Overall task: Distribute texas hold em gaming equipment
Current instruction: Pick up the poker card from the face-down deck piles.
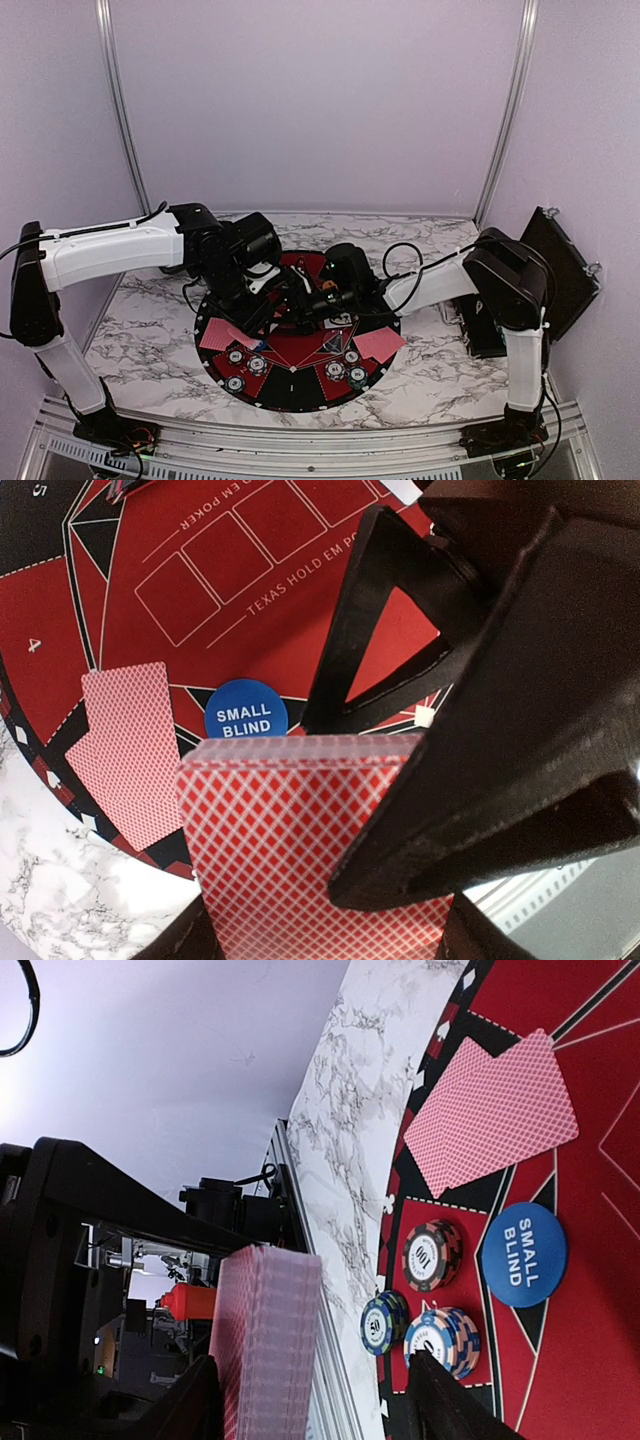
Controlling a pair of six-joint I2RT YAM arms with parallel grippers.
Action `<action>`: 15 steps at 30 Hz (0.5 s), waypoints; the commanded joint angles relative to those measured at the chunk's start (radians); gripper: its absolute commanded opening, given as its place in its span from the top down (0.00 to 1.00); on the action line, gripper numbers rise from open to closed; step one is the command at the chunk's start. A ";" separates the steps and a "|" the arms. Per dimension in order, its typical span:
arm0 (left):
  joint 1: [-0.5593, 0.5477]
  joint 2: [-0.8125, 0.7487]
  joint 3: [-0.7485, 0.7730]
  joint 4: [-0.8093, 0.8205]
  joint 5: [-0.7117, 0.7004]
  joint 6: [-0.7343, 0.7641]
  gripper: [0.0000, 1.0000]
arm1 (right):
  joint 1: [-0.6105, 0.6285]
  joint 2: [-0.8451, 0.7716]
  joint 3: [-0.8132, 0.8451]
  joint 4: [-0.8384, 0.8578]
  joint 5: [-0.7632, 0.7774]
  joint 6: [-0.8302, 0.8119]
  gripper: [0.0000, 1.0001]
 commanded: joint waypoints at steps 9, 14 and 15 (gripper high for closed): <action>-0.004 -0.015 0.023 -0.017 0.000 0.004 0.48 | -0.044 -0.028 -0.024 -0.092 0.088 -0.049 0.44; -0.005 -0.018 0.020 -0.017 -0.001 0.004 0.48 | -0.052 -0.039 -0.033 -0.091 0.093 -0.048 0.45; -0.005 -0.019 0.018 -0.017 -0.001 0.004 0.48 | -0.054 -0.038 -0.035 -0.090 0.093 -0.049 0.45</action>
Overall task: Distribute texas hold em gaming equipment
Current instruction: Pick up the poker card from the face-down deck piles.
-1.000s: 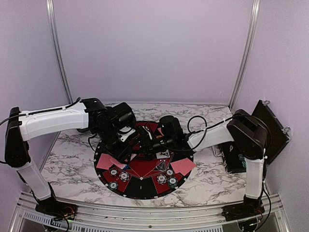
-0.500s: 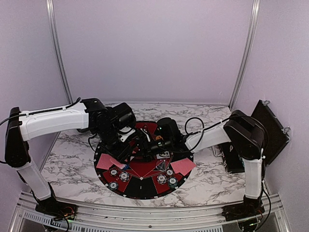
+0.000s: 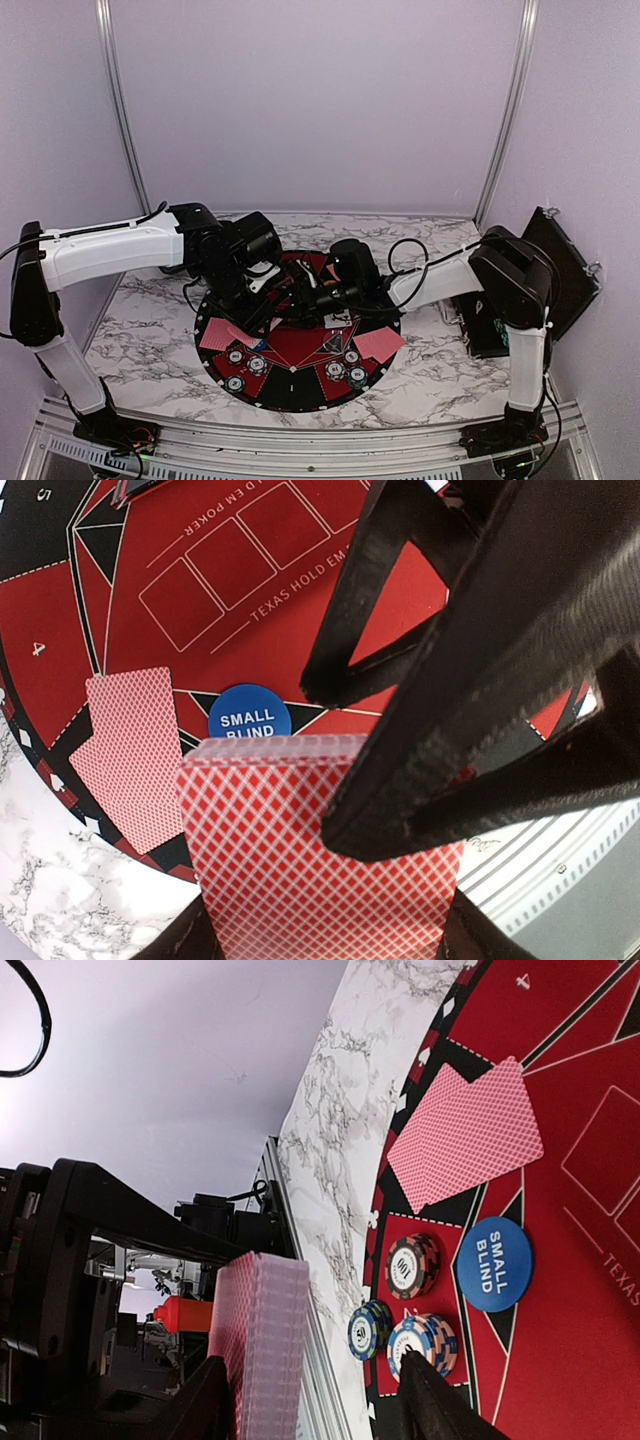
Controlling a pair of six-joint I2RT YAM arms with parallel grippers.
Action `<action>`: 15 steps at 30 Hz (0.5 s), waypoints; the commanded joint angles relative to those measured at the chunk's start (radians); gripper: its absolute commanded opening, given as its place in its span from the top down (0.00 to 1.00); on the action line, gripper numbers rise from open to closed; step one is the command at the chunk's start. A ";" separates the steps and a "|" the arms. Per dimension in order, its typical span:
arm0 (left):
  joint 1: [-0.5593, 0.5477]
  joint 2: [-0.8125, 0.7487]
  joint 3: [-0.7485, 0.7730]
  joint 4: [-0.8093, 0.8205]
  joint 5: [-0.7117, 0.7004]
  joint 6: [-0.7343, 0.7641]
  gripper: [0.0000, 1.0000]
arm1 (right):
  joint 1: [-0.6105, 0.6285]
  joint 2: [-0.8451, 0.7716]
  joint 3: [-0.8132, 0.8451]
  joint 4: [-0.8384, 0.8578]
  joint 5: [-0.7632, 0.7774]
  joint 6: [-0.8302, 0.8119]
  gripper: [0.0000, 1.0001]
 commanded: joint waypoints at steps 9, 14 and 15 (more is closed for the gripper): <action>-0.004 -0.019 0.014 -0.024 0.009 0.003 0.48 | -0.029 -0.038 -0.049 0.038 0.021 0.044 0.43; -0.004 -0.016 0.017 -0.024 0.010 0.005 0.48 | -0.002 -0.047 -0.042 0.123 -0.004 0.099 0.38; -0.004 -0.014 0.018 -0.024 0.010 0.004 0.48 | 0.007 -0.045 -0.038 0.128 -0.003 0.103 0.38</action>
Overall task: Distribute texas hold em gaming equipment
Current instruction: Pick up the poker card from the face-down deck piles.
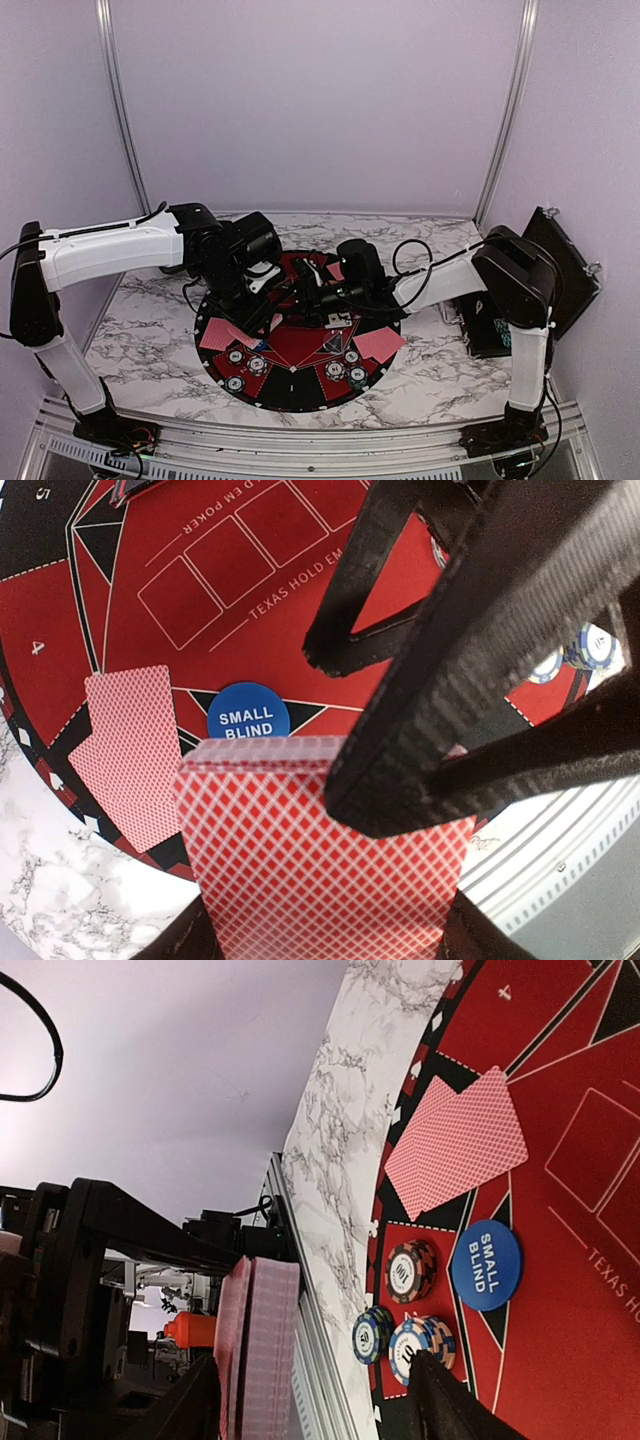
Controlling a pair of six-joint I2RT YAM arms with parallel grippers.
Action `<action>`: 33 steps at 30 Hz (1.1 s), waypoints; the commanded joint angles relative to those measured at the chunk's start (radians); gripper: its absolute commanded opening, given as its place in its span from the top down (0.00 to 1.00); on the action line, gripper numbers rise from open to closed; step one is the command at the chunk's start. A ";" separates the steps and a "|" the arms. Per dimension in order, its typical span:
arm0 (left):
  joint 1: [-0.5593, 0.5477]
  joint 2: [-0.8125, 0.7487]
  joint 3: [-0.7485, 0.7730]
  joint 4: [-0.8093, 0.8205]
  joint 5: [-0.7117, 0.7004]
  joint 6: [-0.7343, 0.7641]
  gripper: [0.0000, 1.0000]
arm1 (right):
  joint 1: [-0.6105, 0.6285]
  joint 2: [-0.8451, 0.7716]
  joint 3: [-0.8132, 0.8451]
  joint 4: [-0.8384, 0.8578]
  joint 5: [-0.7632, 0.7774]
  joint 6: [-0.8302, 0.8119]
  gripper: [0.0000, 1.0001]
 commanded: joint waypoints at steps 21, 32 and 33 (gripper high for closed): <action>-0.003 -0.014 0.030 -0.024 0.006 0.009 0.48 | 0.046 0.071 0.039 -0.040 0.065 -0.009 0.43; -0.004 -0.013 0.034 -0.027 0.002 0.011 0.48 | 0.008 0.034 0.010 -0.096 0.099 -0.048 0.45; -0.003 -0.014 0.033 -0.027 0.003 0.011 0.48 | 0.006 0.033 0.007 -0.096 0.099 -0.047 0.45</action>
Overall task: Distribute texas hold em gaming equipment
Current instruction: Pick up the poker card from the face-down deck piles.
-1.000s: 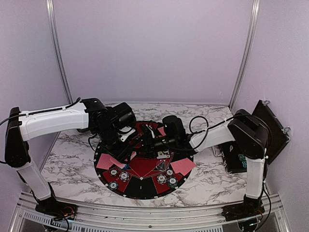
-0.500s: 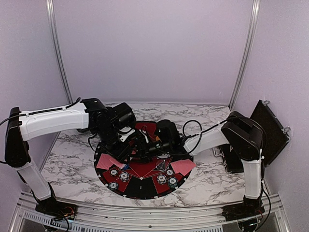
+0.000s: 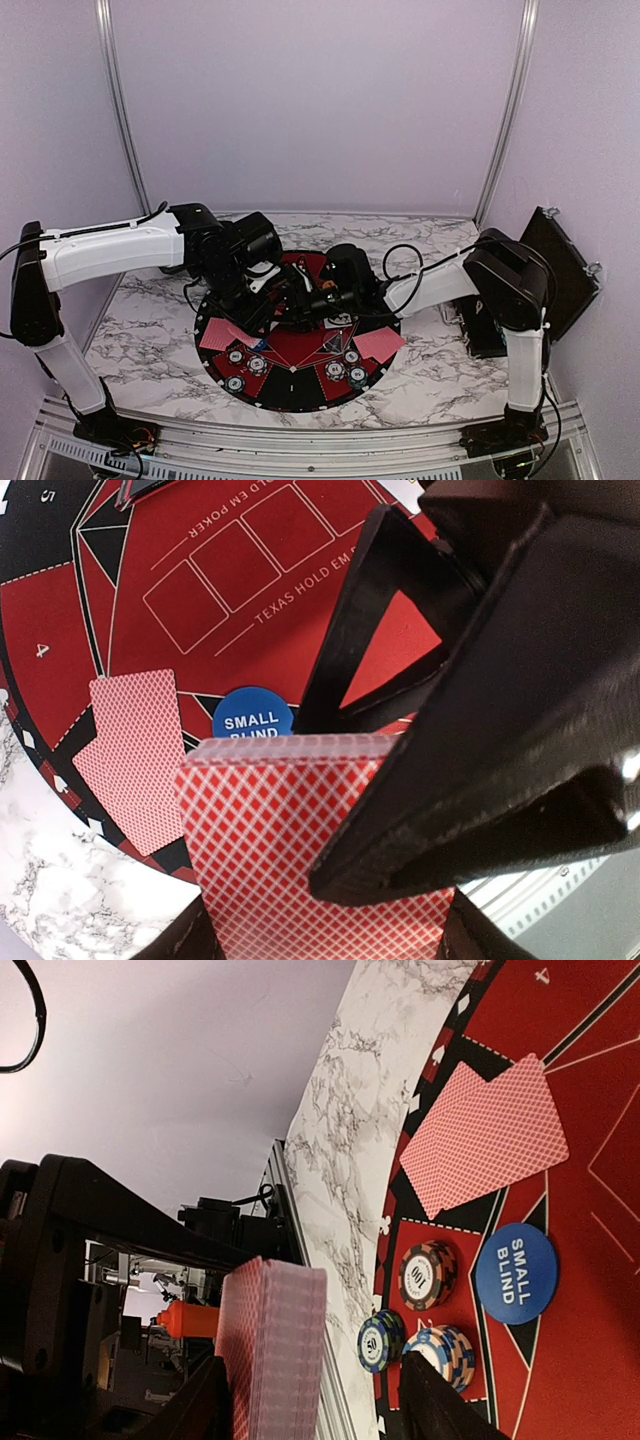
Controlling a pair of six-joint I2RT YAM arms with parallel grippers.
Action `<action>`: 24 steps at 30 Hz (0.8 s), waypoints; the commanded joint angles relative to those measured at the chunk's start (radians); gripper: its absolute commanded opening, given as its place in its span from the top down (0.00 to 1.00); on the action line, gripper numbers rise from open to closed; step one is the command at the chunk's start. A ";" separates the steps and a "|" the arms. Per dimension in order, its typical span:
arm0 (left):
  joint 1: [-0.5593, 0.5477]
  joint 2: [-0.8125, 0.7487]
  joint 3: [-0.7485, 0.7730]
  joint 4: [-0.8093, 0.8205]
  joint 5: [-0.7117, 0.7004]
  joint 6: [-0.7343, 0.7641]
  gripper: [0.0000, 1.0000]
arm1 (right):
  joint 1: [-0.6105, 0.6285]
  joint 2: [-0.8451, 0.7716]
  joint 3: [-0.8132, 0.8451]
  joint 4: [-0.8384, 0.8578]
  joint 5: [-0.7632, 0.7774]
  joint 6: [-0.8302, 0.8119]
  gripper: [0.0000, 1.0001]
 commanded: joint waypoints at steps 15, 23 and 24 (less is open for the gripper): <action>-0.003 -0.013 0.029 -0.030 0.015 0.007 0.48 | -0.006 -0.040 -0.028 0.052 -0.002 0.065 0.43; -0.003 -0.013 0.033 -0.031 0.015 0.007 0.48 | 0.001 -0.033 -0.013 0.018 0.009 0.045 0.42; -0.003 -0.012 0.033 -0.031 0.015 0.007 0.48 | 0.002 -0.028 -0.011 0.023 0.005 0.049 0.42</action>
